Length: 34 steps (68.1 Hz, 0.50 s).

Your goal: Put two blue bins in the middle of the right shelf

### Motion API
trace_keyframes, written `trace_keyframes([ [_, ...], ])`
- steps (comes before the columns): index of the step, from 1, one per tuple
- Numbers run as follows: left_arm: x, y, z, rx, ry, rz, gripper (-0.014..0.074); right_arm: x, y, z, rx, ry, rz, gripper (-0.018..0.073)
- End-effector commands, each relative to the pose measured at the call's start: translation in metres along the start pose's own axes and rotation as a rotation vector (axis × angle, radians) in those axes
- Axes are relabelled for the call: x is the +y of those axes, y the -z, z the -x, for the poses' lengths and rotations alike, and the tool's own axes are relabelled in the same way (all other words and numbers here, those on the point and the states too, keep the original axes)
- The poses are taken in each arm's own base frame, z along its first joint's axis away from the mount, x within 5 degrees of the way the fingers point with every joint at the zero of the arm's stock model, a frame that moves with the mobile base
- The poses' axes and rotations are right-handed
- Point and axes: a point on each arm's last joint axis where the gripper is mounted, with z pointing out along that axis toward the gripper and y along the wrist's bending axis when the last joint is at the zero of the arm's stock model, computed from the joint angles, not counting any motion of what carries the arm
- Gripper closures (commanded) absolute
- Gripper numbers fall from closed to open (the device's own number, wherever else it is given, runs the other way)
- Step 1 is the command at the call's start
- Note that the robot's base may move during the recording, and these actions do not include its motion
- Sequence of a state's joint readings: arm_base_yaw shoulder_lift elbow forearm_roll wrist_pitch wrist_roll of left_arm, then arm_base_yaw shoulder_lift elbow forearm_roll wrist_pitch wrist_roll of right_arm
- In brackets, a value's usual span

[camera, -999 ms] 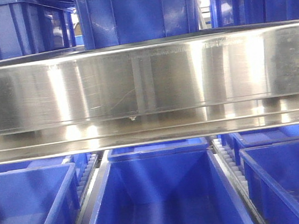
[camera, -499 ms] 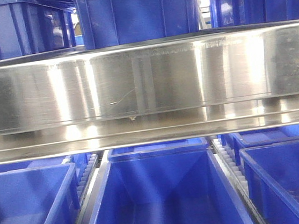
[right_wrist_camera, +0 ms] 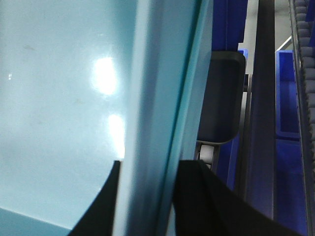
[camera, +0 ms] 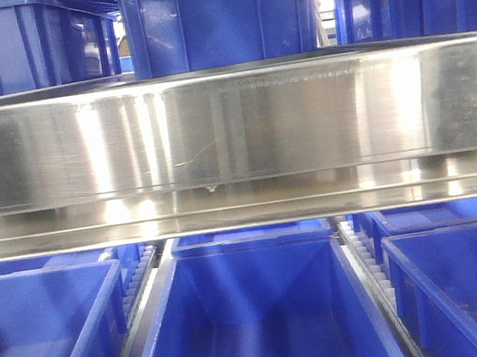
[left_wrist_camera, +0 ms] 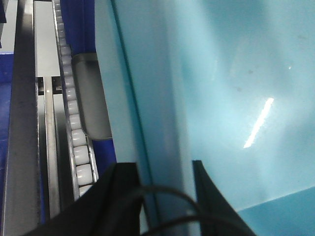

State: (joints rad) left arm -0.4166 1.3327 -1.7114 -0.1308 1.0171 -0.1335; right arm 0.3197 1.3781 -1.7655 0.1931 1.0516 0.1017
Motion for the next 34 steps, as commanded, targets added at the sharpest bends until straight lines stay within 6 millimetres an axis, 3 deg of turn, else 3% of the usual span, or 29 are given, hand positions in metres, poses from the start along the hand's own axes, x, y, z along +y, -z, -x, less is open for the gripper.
trace_keyframes([
  [1, -0.0042, 0.015, 0.0078, -0.085, -0.006, -0.035, 0.0707, -0.0012, 0.0106, 0.0124, -0.127, 0.013, -0.015, 0.0713],
  [34, -0.0037, 0.0135, 0.0114, -0.122, -0.01, -0.032, 0.0707, -0.0013, 0.0098, 0.0124, -0.126, 0.013, -0.016, 0.0713],
])
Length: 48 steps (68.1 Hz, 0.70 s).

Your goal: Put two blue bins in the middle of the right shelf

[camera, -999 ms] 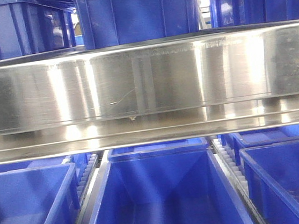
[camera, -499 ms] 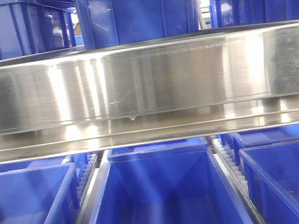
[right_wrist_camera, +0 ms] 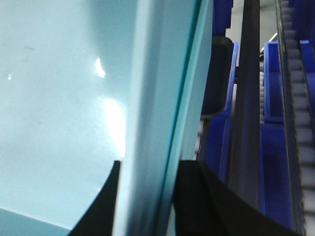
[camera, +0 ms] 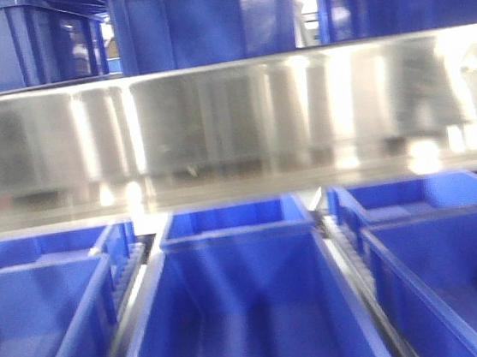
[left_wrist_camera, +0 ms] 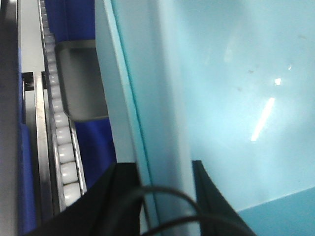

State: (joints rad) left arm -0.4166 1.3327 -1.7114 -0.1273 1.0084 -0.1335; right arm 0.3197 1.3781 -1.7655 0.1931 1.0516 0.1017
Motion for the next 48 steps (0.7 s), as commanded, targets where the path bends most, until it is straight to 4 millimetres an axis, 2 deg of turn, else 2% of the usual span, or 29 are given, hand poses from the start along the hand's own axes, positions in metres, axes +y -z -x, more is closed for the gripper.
trace_keyframes([
  [1, -0.004, 0.013, 0.011, -0.118, -0.007, -0.034, 0.0707, -0.001, 0.01, 0.012, -0.126, 0.013, -0.016, 0.0713],
  [26, -0.006, 0.016, 0.026, -0.282, -0.006, -0.054, 0.0707, -0.001, 0.01, 0.012, -0.126, 0.013, -0.016, 0.0713],
  [48, -0.006, 0.017, 0.027, -0.295, -0.006, -0.055, 0.0707, -0.001, 0.01, 0.012, -0.126, 0.013, -0.016, 0.0713],
])
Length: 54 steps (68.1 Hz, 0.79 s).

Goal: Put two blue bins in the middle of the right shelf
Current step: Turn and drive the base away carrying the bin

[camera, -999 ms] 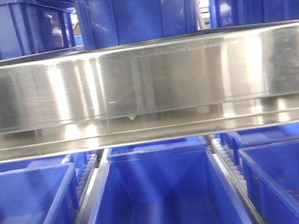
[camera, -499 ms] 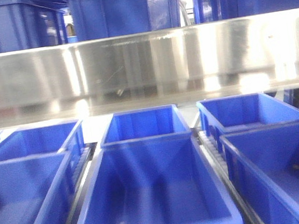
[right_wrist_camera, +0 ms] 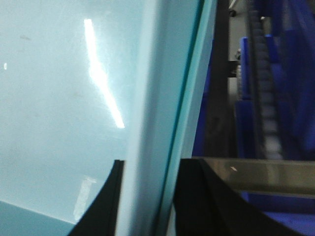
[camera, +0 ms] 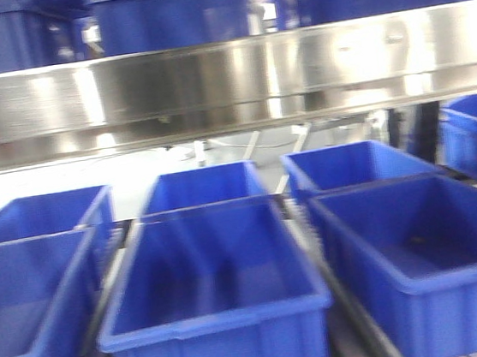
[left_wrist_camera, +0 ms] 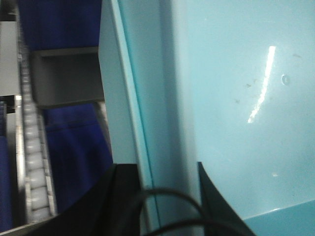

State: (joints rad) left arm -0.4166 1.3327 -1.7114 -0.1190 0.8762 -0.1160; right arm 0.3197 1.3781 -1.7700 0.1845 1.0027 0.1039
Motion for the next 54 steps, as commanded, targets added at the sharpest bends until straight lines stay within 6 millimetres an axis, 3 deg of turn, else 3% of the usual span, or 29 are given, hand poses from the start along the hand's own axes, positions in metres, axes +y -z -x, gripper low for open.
trace_keyframes([
  [1, -0.0046, 0.0139, 0.0172, -0.165, 0.019, -0.043, 0.0707, -0.0015, 0.0083, 0.0075, -0.072, 0.01, -0.014, 0.0713],
  [54, -0.0046, 0.0139, 0.0172, -0.165, 0.019, -0.043, 0.0707, -0.0015, 0.0083, 0.0075, -0.072, 0.01, -0.014, 0.0713],
])
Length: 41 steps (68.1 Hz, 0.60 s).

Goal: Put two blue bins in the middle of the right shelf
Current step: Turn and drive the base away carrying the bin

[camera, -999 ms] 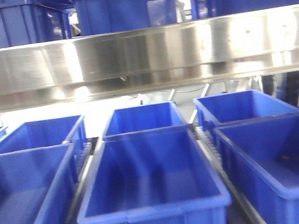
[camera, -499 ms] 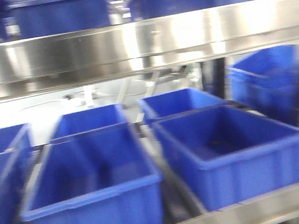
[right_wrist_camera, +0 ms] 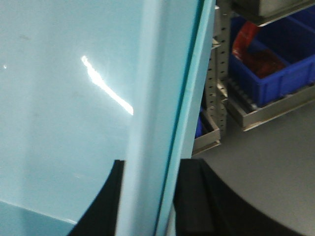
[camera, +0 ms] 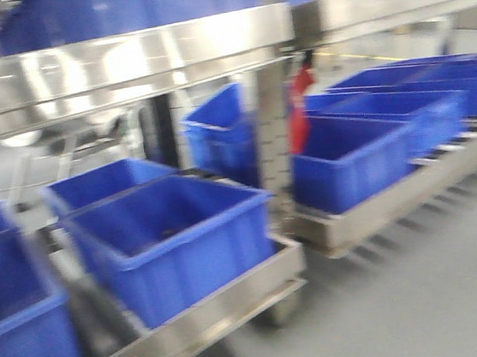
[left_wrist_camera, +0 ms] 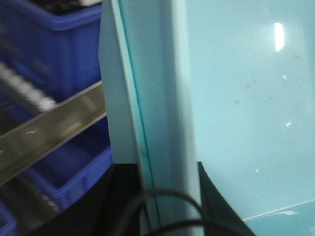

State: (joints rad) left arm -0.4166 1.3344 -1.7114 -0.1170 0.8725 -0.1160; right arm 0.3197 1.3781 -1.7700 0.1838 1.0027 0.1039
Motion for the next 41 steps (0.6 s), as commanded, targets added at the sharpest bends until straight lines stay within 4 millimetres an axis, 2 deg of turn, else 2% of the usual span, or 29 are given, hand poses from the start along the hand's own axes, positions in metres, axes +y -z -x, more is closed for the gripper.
trace_keyframes([
  [1, -0.0047, 0.0147, 0.017, -0.163, 0.02, -0.044, 0.0707, -0.0015, 0.0083, 0.0075, -0.072, 0.01, -0.013, 0.0713],
  [41, -0.0047, 0.0147, 0.017, -0.163, 0.02, -0.044, 0.0707, -0.0015, 0.0083, 0.0075, -0.072, 0.01, -0.013, 0.0713],
])
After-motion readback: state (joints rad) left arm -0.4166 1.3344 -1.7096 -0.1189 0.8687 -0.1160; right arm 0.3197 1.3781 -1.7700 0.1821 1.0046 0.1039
